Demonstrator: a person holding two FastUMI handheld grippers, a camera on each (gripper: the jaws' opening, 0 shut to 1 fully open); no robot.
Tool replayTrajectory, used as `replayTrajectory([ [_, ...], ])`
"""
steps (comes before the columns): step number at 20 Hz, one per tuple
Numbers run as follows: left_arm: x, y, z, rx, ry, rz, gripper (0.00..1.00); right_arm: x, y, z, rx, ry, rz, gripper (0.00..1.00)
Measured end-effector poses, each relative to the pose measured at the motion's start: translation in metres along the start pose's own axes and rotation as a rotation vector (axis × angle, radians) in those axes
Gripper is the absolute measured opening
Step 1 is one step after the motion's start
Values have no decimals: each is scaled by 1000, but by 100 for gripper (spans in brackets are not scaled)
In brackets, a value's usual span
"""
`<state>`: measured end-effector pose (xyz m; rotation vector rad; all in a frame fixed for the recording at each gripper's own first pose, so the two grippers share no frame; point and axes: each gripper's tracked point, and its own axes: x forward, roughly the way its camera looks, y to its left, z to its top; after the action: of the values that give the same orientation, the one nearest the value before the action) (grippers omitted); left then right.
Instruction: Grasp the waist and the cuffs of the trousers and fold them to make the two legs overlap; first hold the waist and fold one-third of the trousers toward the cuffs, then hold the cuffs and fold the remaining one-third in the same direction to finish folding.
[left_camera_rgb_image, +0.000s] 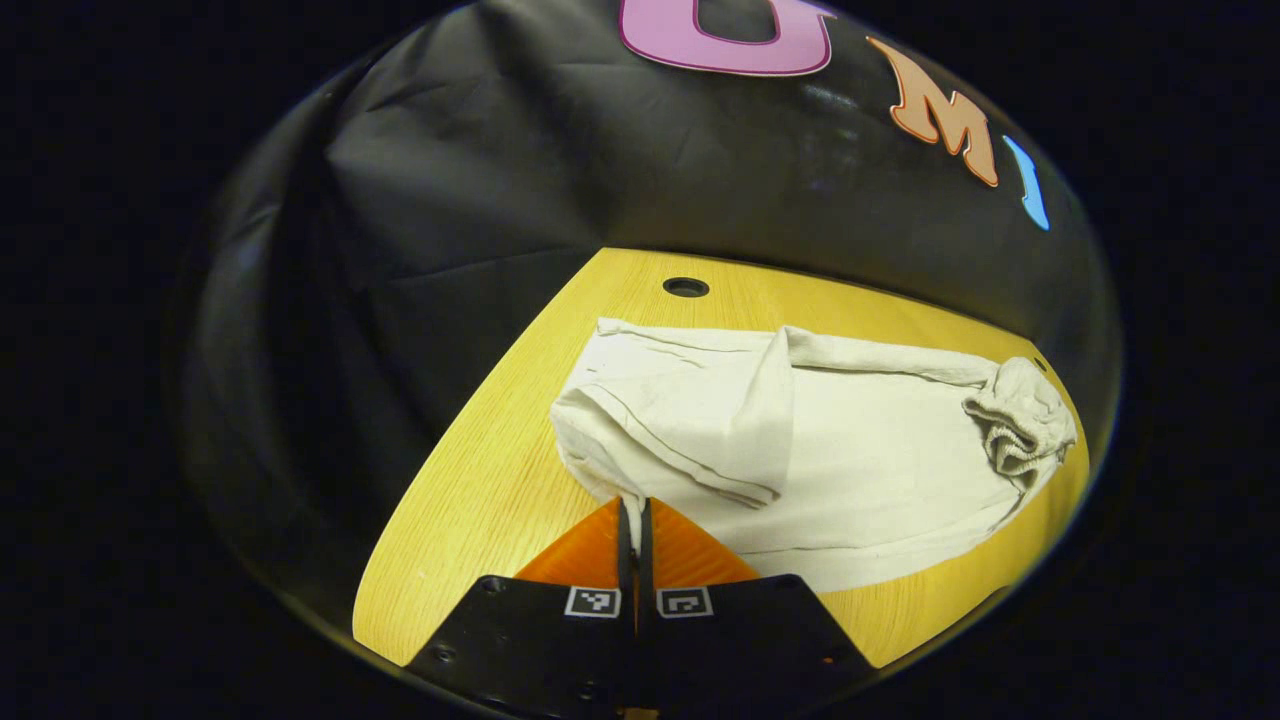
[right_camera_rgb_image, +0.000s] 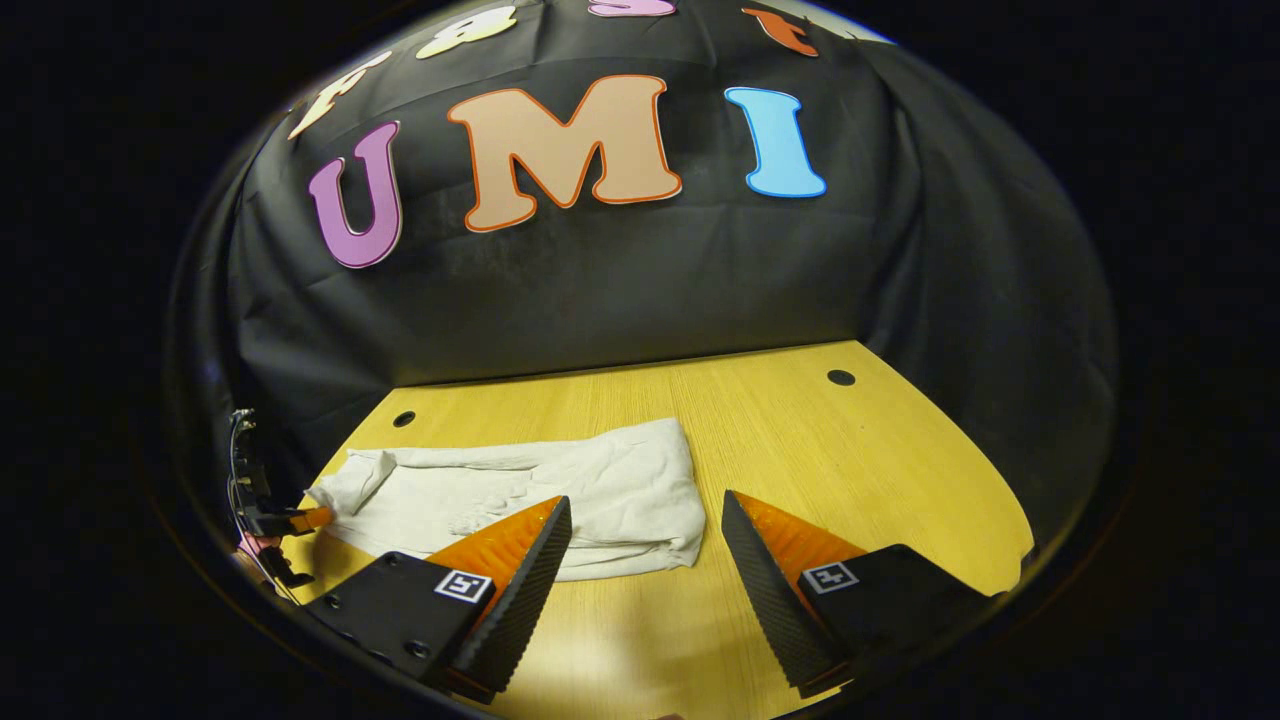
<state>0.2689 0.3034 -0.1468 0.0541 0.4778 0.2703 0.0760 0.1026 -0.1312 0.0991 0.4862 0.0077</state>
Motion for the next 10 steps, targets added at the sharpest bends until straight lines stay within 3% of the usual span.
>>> replayTrajectory([
  [1,-4,-2,7,-5,-17,-1,0,1,-3,2,-2,-3,-4,92],
  [5,-20,-24,35,-17,-82,-37,0,-3,-15,10,-2,-13,-8,97],
  [9,-37,-82,75,-1,-152,-117,0,-6,-31,16,-24,-24,-7,97],
  [10,-43,-100,86,12,-173,-138,0,-6,-35,16,-25,-26,-1,92],
])
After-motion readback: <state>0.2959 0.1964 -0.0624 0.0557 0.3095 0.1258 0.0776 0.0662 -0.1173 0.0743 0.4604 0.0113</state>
